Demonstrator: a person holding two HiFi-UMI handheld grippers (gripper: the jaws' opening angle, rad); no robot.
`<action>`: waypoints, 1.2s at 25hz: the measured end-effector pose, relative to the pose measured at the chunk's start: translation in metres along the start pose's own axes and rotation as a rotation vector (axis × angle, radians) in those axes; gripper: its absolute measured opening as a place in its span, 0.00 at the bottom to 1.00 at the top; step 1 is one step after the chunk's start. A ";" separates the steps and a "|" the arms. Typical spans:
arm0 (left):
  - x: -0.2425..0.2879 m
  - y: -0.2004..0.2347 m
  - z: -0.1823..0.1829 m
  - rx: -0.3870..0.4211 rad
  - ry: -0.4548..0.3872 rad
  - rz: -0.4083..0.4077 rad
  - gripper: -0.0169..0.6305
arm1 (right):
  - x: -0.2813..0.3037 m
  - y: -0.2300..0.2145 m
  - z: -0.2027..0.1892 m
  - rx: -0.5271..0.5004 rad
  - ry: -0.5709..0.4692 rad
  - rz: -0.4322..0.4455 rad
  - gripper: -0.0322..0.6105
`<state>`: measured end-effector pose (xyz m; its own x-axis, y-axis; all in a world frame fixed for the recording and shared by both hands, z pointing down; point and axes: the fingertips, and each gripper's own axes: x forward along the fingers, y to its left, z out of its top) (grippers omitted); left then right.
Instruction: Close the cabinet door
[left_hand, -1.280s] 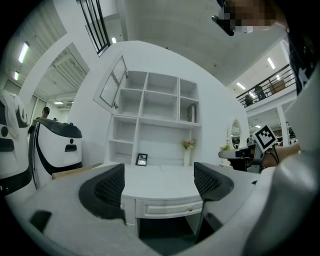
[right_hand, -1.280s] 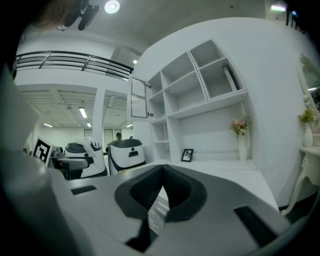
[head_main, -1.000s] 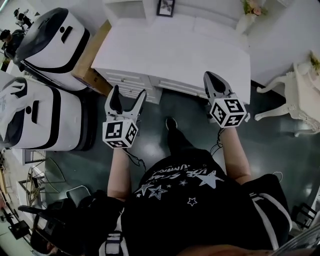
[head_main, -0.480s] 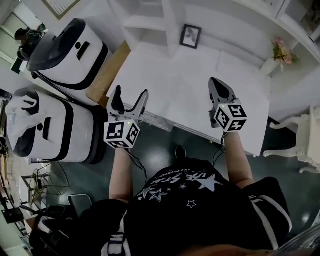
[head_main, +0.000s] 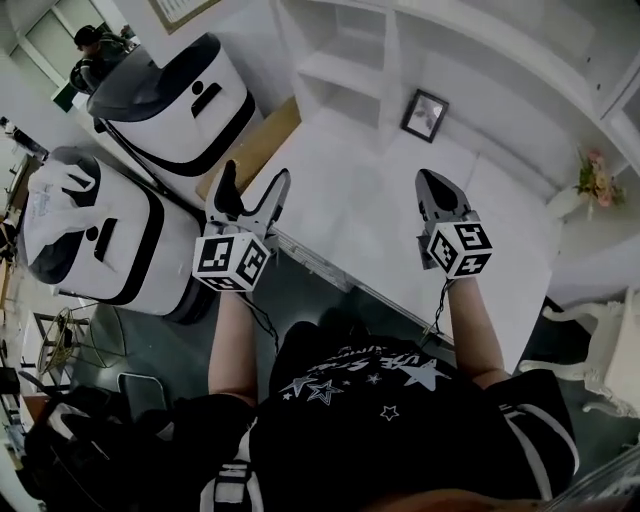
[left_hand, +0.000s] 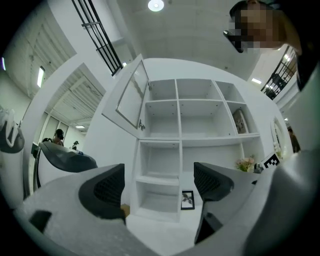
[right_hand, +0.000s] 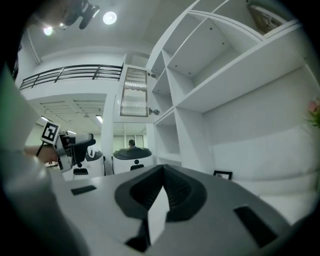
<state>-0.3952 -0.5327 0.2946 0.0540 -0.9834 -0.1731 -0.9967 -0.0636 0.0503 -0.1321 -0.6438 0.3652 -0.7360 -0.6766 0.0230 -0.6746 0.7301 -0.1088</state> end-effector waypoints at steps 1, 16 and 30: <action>0.002 0.008 0.008 0.002 -0.017 0.008 0.70 | 0.005 0.003 0.001 -0.002 0.000 0.005 0.06; 0.060 0.123 0.142 0.038 -0.273 -0.082 0.71 | 0.090 0.044 0.032 -0.048 -0.040 -0.075 0.06; 0.106 0.180 0.172 0.068 -0.330 -0.240 0.71 | 0.153 0.094 0.061 -0.098 -0.102 -0.138 0.06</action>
<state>-0.5789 -0.6187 0.1157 0.2742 -0.8342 -0.4784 -0.9605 -0.2623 -0.0931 -0.3052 -0.6846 0.2976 -0.6296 -0.7737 -0.0707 -0.7749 0.6320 -0.0144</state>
